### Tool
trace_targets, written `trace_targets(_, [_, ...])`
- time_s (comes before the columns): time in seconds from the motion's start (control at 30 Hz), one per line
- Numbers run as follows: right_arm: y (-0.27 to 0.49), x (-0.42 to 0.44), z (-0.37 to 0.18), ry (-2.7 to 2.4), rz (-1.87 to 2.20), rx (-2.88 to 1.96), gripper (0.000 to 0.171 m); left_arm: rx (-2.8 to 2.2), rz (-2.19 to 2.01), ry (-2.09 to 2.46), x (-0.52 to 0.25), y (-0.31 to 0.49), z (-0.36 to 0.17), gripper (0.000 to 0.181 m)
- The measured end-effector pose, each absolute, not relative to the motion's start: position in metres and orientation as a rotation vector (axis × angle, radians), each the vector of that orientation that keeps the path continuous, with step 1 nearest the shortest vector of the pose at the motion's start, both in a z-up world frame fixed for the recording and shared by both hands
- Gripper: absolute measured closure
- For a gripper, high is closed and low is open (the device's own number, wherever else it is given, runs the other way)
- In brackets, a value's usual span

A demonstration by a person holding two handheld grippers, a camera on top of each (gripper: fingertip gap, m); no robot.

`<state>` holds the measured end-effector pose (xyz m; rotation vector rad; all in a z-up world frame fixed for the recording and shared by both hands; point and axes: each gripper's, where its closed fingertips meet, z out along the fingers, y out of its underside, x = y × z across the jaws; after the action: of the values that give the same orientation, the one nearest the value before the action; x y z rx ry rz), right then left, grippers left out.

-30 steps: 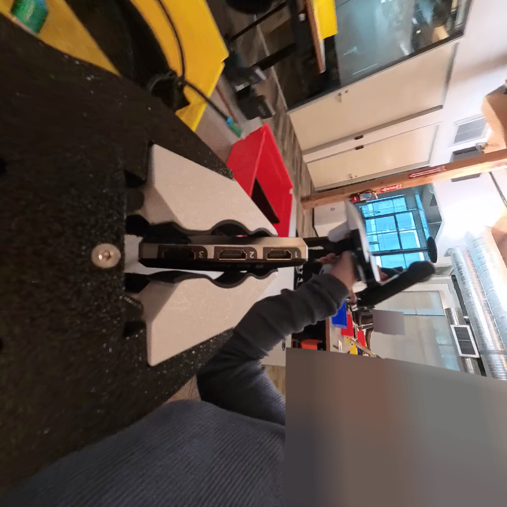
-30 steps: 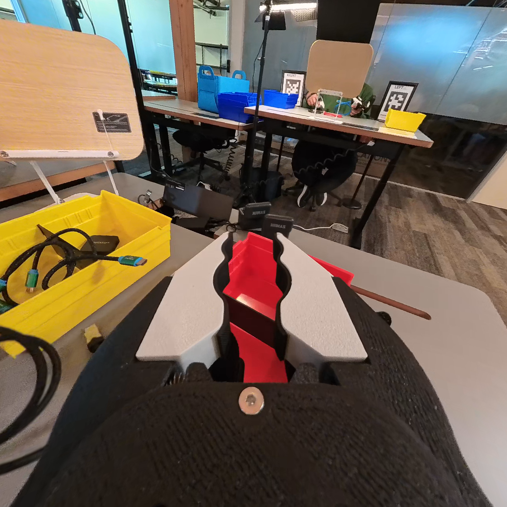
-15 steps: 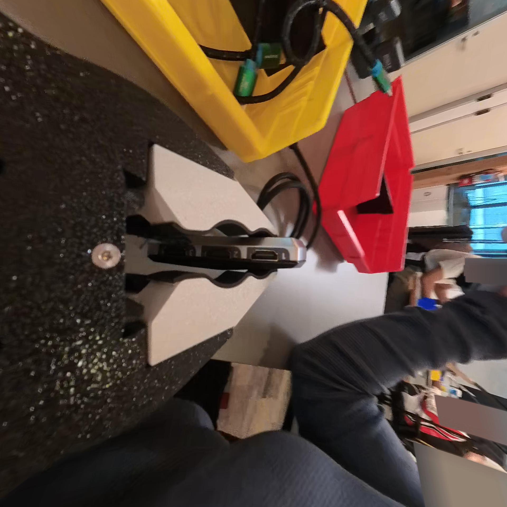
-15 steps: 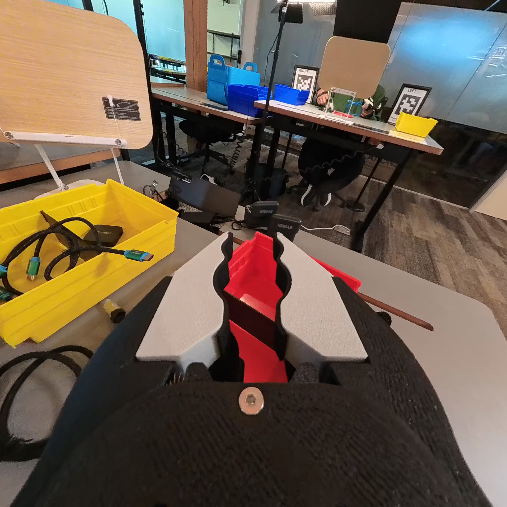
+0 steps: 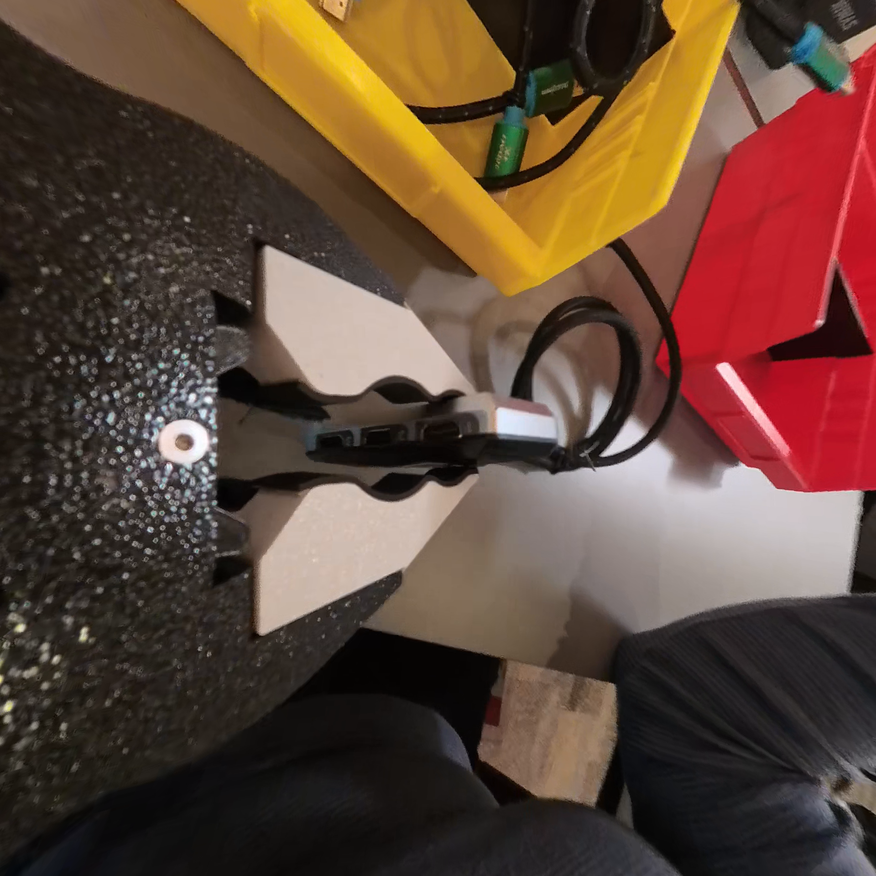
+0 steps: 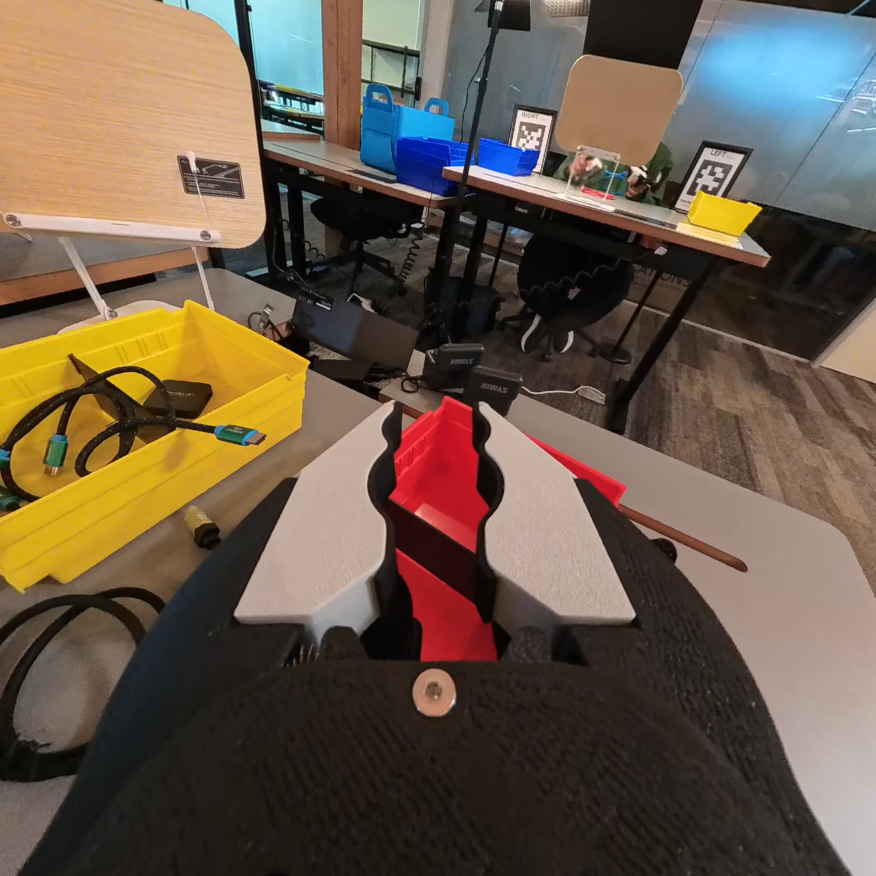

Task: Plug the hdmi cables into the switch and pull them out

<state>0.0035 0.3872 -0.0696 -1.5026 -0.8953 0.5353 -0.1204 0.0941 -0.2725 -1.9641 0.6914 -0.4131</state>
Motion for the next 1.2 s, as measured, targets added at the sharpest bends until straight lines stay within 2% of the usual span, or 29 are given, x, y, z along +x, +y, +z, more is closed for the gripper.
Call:
trace_targets(0.13, [0.386,0.003,-0.069,-0.901,0.539,-1.499,0.142,-2.056,-0.394,0.688,-0.127,0.09,-0.289,0.143])
trace_targets(0.23, [0.387,0.002,-0.071,-0.901,0.541,-1.503,0.142,-2.066,-0.523,0.577,-0.126,0.09,-0.288,0.156])
trace_targets(0.27, [0.387,0.002,-0.071,-0.902,0.541,-1.506,0.142,-2.078,-0.563,0.528,-0.127,0.091,-0.288,0.155])
trace_targets(0.4, [0.387,0.003,-0.07,-0.901,0.543,-1.503,0.142,-2.124,-0.605,0.396,-0.136,0.093,-0.29,0.126])
trace_targets(0.67, [0.388,0.007,-0.071,-0.887,0.548,-1.507,0.142,-2.066,-0.389,0.265,-0.169,0.094,-0.267,0.102])
trace_targets(0.77, [0.388,0.009,-0.069,-0.877,0.551,-1.504,0.142,-1.936,-0.286,0.268,-0.179,0.106,-0.224,0.103])
trace_targets(0.97, [0.383,0.006,-0.065,-0.888,0.55,-1.486,0.142,-1.822,-0.053,0.472,-0.173,0.184,-0.159,0.124])
trace_targets(1.2, [0.379,0.001,-0.063,-0.907,0.544,-1.469,0.142,-2.083,0.161,0.775,-0.168,0.296,-0.19,0.115])
